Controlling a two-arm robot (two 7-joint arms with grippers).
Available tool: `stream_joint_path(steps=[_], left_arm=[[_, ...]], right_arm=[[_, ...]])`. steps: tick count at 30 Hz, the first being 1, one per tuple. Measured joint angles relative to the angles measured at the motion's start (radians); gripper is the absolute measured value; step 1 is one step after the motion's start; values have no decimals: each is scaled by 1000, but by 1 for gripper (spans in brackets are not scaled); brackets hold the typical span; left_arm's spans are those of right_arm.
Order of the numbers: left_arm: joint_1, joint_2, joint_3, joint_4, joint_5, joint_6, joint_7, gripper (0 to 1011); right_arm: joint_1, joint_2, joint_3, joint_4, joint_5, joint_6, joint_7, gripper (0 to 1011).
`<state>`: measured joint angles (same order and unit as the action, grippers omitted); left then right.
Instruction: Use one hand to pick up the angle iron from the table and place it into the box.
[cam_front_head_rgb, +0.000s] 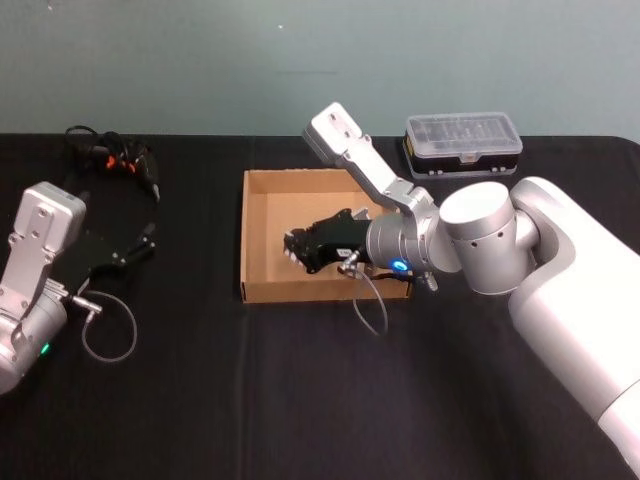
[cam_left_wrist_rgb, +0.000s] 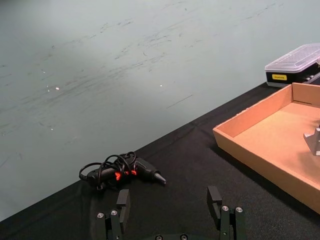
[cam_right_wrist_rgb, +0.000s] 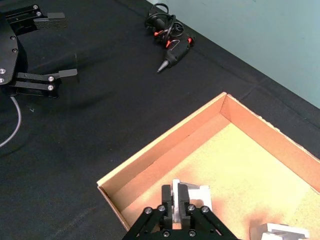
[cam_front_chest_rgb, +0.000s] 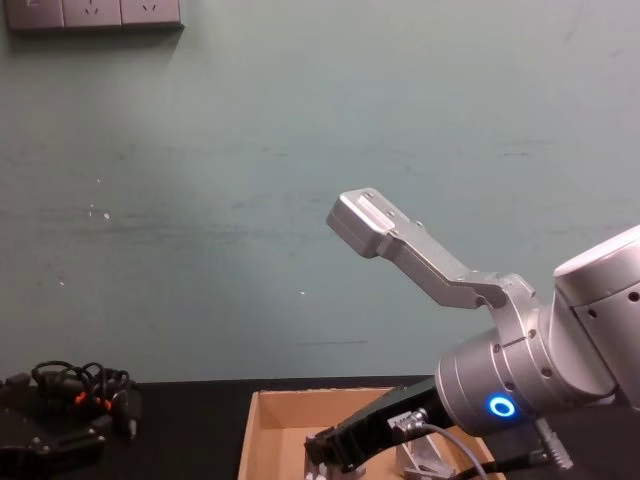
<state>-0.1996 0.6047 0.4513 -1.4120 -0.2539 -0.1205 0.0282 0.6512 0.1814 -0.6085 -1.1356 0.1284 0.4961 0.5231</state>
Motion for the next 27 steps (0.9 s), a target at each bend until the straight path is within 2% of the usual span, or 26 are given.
stream_joint_path(steps=[1, 6, 7, 13, 14, 17, 18, 20, 27], left_arm=[[0, 0, 0, 0, 0, 0, 0, 1011], [0, 0, 0, 0, 0, 0, 0, 1011], [0, 0, 0, 0, 0, 0, 0, 1011], [0, 0, 0, 0, 0, 0, 0, 1011], [0, 0, 0, 0, 0, 0, 0, 1011], [0, 0, 0, 0, 0, 0, 0, 1011], [0, 0, 0, 0, 0, 0, 0, 1011], [0, 0, 0, 0, 0, 0, 0, 1011], [0, 0, 0, 0, 0, 0, 0, 1011]], right_arm=[[0, 0, 0, 0, 0, 0, 0, 86], [0, 6, -7, -3, 0, -6, 7, 224], [-1, 9, -6, -8, 0, -8, 6, 287], [-28, 22, 14, -52, 7, -18, -14, 447], [-39, 26, 22, -72, 12, -22, -23, 503], [-70, 37, 46, -122, 22, -37, -47, 564], [-79, 41, 52, -135, 25, -41, -55, 633], [-98, 47, 64, -163, 29, -50, -71, 673], [-212, 87, 135, -309, 36, -100, -160, 892]])
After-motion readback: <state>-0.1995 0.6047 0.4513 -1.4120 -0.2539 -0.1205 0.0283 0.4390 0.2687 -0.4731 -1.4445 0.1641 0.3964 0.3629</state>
